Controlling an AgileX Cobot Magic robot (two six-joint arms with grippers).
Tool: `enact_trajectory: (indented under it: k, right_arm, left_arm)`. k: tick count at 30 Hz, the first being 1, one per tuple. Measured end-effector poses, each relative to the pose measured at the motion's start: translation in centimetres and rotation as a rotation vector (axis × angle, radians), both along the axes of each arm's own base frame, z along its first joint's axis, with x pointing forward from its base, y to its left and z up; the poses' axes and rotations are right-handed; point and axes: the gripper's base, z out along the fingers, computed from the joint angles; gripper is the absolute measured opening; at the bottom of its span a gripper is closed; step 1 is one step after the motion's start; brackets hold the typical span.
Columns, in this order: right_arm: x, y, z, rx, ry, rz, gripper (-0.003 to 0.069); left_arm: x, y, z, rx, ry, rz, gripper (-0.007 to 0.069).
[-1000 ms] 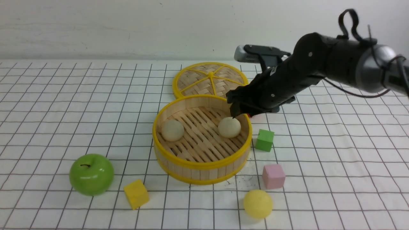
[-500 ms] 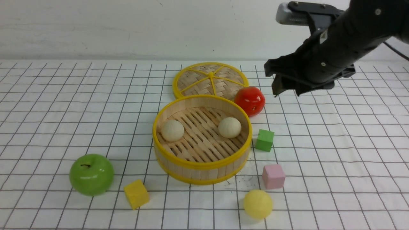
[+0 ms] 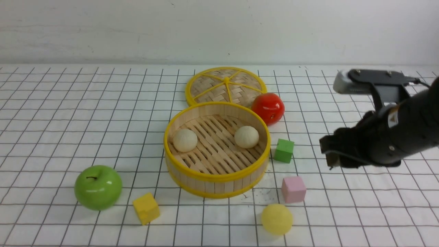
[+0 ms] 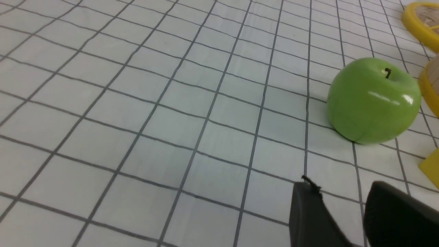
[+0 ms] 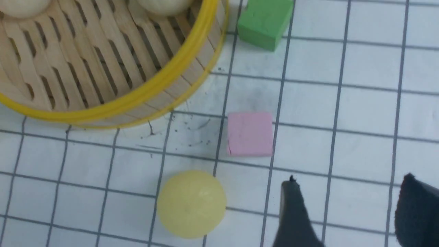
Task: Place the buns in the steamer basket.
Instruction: Use the right arm to grab a steamed stuffed bun
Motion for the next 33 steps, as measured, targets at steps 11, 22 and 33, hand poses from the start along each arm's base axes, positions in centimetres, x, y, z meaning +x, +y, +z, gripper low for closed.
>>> enact_trajectory:
  k: [11, 22, 33]
  right_arm:
    - [-0.5, -0.1, -1.5, 0.020, 0.011, -0.018, 0.0393]
    - [0.5, 0.2, -2.9, 0.014, 0.018, -0.020, 0.0393]
    - [0.6, 0.3, -3.1, 0.015, 0.015, -0.020, 0.0393]
  left_arm:
    - [0.0, 0.0, 0.0, 0.000, 0.000, 0.000, 0.0237]
    - [0.0, 0.0, 0.0, 0.000, 0.000, 0.000, 0.0237]
    - [0.0, 0.0, 0.0, 0.000, 0.000, 0.000, 0.0238]
